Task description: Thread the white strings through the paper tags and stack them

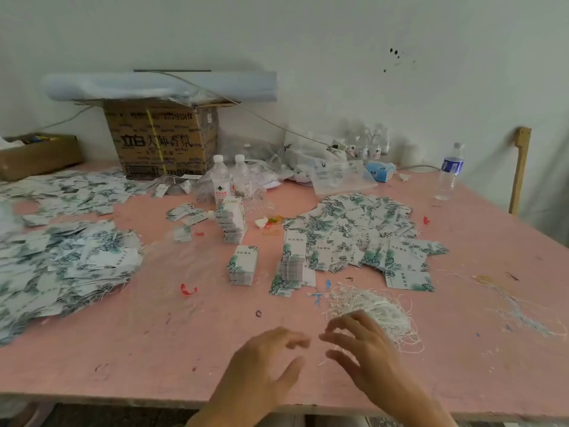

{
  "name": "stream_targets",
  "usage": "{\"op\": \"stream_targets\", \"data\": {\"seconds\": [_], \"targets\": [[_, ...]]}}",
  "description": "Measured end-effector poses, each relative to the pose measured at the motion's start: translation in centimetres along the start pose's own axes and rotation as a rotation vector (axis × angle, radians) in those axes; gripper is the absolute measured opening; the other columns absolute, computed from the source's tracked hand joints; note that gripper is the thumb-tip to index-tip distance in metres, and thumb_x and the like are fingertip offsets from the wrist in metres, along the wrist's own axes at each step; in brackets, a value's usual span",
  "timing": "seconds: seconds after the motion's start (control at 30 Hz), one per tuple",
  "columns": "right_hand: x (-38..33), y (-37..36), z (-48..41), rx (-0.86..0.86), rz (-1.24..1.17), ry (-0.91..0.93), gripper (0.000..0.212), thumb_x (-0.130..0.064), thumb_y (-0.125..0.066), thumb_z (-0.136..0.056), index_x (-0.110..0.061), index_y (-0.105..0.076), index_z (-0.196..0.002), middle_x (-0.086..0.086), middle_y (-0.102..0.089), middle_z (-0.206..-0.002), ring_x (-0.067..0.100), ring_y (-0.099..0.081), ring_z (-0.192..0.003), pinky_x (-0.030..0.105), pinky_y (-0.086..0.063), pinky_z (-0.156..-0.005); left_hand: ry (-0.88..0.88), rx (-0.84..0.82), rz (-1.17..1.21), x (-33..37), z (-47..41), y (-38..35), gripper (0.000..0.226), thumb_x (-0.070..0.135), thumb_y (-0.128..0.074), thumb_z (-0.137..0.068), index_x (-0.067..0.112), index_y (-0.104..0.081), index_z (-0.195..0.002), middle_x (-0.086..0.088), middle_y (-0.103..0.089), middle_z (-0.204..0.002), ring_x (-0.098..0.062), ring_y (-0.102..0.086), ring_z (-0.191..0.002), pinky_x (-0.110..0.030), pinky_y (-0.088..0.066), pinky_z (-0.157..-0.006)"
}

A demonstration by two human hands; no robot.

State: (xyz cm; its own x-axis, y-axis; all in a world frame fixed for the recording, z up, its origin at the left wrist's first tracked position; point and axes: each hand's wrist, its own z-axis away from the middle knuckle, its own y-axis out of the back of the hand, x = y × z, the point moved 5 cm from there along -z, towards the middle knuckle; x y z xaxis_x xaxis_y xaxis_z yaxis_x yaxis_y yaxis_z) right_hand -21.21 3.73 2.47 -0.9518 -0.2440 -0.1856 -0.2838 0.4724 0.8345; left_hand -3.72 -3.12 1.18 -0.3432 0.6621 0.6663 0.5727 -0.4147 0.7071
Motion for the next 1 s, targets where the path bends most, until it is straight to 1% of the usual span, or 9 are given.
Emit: {"op": "stream_targets", "data": {"seconds": [0.07,0.13,0.3,0.4,0.5,0.63,0.77,0.9,1.0], "targets": [[0.5,-1.7,-1.3,-0.190,0.019,0.034,0.030,-0.041,-0.071,-0.088,-0.032,-0.072,-0.117,-0.016,-0.063,-0.117,0.012,-0.053,-0.110,0.029,-0.050,-0.093,0.014,0.082,-0.048,-0.2,-2.2,0.0,0.030,0.035,-0.064,-0.096,0.051,-0.055,-0.119,0.041,-0.056,-0.111,0.012,-0.053,-0.112,-0.004,-0.036,-0.098],[1.3,-3.4,-1.7,-0.359,-0.006,0.070,0.032,-0.043,-0.061,-0.095,-0.034,-0.067,-0.125,-0.018,-0.057,-0.126,0.008,-0.043,-0.117,0.025,-0.037,-0.104,0.022,0.098,-0.079,-0.5,-4.1,-0.6,0.029,0.032,-0.063,-0.097,0.044,-0.059,-0.123,0.039,-0.056,-0.109,0.012,-0.052,-0.110,-0.002,-0.035,-0.092],[2.5,-4.3,-2.0,-0.455,-0.076,0.120,0.016,-0.035,-0.062,-0.095,-0.031,-0.074,-0.105,-0.019,-0.061,-0.116,0.002,-0.048,-0.105,0.012,-0.024,-0.092,0.046,0.103,-0.036,-3.0,-7.2,-2.0,0.029,0.024,-0.063,-0.097,0.038,-0.063,-0.122,0.030,-0.064,-0.108,0.007,-0.058,-0.102,-0.001,-0.038,-0.084],[2.8,-4.1,-2.0,-0.457,-0.101,0.121,0.016,-0.036,-0.058,-0.097,-0.031,-0.072,-0.104,-0.019,-0.060,-0.115,0.001,-0.048,-0.106,0.007,-0.018,-0.092,0.078,0.108,0.032,-3.9,-8.4,-2.4,0.029,0.019,-0.064,-0.096,0.034,-0.066,-0.120,0.027,-0.067,-0.104,0.006,-0.061,-0.097,-0.001,-0.038,-0.079],[2.8,-4.3,-2.1,-0.459,-0.070,0.123,0.022,-0.038,-0.048,-0.099,-0.028,-0.068,-0.104,-0.016,-0.057,-0.114,0.004,-0.046,-0.105,0.009,-0.022,-0.093,0.092,0.123,0.082,-4.6,-9.1,-2.6,0.027,0.016,-0.064,-0.095,0.031,-0.069,-0.116,0.025,-0.069,-0.101,0.004,-0.062,-0.095,-0.002,-0.038,-0.076],[2.7,-4.8,-2.7,-0.498,-0.087,0.101,0.037,-0.039,-0.034,-0.094,-0.017,-0.063,-0.100,-0.004,-0.056,-0.108,0.014,-0.046,-0.100,0.027,-0.038,-0.093,0.083,0.136,0.156,-4.9,-9.7,-2.5,0.022,0.017,-0.062,-0.098,0.032,-0.070,-0.112,0.027,-0.069,-0.099,0.001,-0.063,-0.094,-0.010,-0.045,-0.075],[4.0,-3.7,-4.2,-0.374,-0.399,-0.092,0.018,-0.026,-0.046,-0.098,-0.012,-0.058,-0.094,-0.005,-0.058,-0.096,0.011,-0.051,-0.088,0.034,-0.046,-0.084,0.070,0.163,0.372,-4.7,-10.3,-2.3,0.026,0.016,-0.050,-0.104,0.030,-0.069,-0.116,0.020,-0.072,-0.105,-0.004,-0.067,-0.098,-0.018,-0.050,-0.082],[5.0,-1.9,-6.8,-0.091,-0.630,-0.248,0.013,-0.009,-0.054,-0.101,-0.010,-0.057,-0.088,-0.005,-0.066,-0.089,0.006,-0.060,-0.083,0.016,-0.042,-0.075,0.070,0.048,0.670,-2.8,-11.2,-2.9,0.041,0.043,-0.036,-0.104,0.027,-0.064,-0.130,0.014,-0.068,-0.126,-0.003,-0.058,-0.124,-0.010,-0.039,-0.098],[5.4,-0.6,-8.9,0.061,-0.694,-0.271,0.013,-0.006,-0.053,-0.101,-0.007,-0.057,-0.088,0.004,-0.057,-0.080,0.010,-0.049,-0.072,0.018,-0.039,-0.067,0.038,0.020,0.795,-1.3,-12.3,-3.3,0.050,0.053,-0.040,-0.101,0.022,-0.063,-0.134,0.012,-0.065,-0.133,-0.004,-0.053,-0.131,-0.009,-0.036,-0.103]]}}
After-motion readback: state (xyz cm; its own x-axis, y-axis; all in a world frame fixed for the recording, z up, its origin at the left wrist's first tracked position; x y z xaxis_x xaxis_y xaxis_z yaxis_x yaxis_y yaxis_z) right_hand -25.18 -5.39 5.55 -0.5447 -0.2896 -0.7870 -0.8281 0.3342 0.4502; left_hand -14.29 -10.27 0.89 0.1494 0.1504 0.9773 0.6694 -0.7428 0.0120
